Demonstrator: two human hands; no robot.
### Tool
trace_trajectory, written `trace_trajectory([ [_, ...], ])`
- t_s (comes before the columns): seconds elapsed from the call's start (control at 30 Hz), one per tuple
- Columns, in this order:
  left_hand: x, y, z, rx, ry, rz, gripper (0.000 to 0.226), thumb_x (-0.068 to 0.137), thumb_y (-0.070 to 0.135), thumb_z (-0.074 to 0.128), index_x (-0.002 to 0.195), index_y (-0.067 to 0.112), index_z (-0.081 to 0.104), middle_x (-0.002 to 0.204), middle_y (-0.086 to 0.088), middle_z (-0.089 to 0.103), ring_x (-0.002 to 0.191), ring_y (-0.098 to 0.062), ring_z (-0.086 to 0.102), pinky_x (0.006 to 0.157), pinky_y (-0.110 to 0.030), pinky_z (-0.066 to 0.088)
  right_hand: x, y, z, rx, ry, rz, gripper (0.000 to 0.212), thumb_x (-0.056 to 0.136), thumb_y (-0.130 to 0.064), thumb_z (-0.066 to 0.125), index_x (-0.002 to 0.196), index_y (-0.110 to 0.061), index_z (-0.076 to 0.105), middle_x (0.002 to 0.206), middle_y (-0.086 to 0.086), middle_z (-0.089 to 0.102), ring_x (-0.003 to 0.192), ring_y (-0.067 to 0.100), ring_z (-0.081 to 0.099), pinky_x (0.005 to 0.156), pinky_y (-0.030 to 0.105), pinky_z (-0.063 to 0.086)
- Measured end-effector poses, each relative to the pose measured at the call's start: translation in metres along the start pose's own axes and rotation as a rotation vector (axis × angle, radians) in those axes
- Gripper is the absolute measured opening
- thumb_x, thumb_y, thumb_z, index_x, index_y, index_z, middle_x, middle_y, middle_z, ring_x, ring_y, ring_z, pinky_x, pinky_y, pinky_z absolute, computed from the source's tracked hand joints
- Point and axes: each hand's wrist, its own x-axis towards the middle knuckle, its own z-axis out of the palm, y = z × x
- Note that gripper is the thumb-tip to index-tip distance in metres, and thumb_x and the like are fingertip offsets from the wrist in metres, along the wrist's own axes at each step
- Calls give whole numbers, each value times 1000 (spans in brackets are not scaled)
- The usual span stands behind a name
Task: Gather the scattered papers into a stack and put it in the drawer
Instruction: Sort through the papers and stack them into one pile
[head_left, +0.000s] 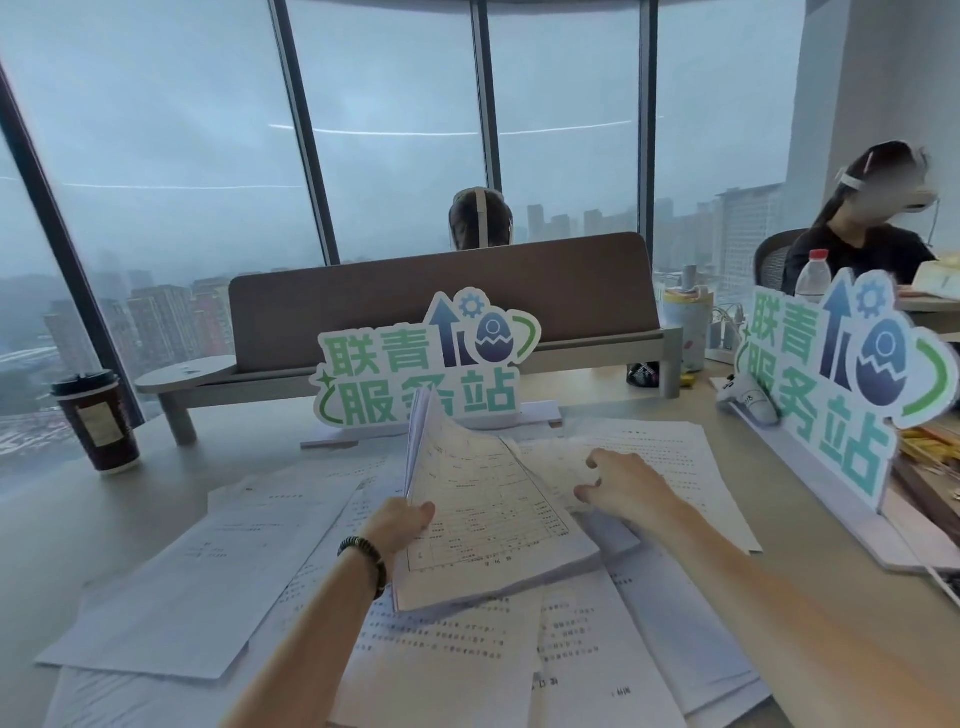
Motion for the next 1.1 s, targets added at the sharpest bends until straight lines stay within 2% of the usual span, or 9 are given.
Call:
trace_trajectory([
  [0.23,-9,5,2,-42,3,-5,30,97,29,52,106,2,61,107,-16,70,100,-33,67,94,-49,54,5,0,5,358,-54,54,72,82,-27,79,143,-15,43,141,10,52,128,27,49,98,32,40],
  [0.4,-8,4,3,-145,-6,-17,37,95,30,55,118,2,58,114,-14,67,105,-34,64,96,-50,52,7,-1,7,382,-43,86,77,79,-28,82,143,-8,46,144,9,51,130,27,50,103,35,41],
  [0.5,-3,0,0,-197,-16,-22,40,94,30,57,124,3,57,116,-14,67,106,-35,64,95,-52,52,10,4,1,463,38,85,43,81,-22,80,117,-2,68,114,13,69,107,28,63,86,34,50],
  [0.6,-4,0,-1,-219,-11,-22,34,94,29,57,117,3,59,114,-16,68,103,-37,66,93,-53,53,12,12,-10,450,152,47,16,85,-20,75,85,-4,70,82,9,67,73,20,61,59,26,41],
  [0.7,-7,2,0,-158,17,6,23,90,30,57,93,8,61,101,-14,70,99,-37,68,91,-53,54,17,25,-14,338,237,100,39,87,-22,71,62,-15,43,60,1,46,52,16,43,48,27,24],
  [0.8,-10,4,3,-166,33,11,19,96,24,52,93,8,60,93,-12,66,90,-30,66,90,-49,53,16,35,-13,103,195,154,34,91,-31,65,71,-14,43,68,1,46,65,22,51,53,27,33],
  [0.87,-9,4,4,-153,34,5,22,97,23,51,99,4,62,96,-14,69,91,-30,67,90,-49,53,14,37,-11,-64,121,167,21,95,-35,57,92,-14,56,92,5,58,91,27,59,73,31,47],
  [0.93,-7,4,4,-146,51,8,29,97,23,51,109,-1,63,105,-17,70,97,-33,68,92,-49,54,15,38,-9,-133,89,186,24,96,-34,52,109,-15,60,114,8,58,108,31,57,89,36,47],
  [1.1,-7,4,7,-156,67,12,28,98,21,51,111,-1,62,110,-19,68,101,-34,66,92,-46,54,22,39,-14,-54,44,172,29,97,-31,50,112,-8,60,100,7,60,91,26,58,74,31,47],
])
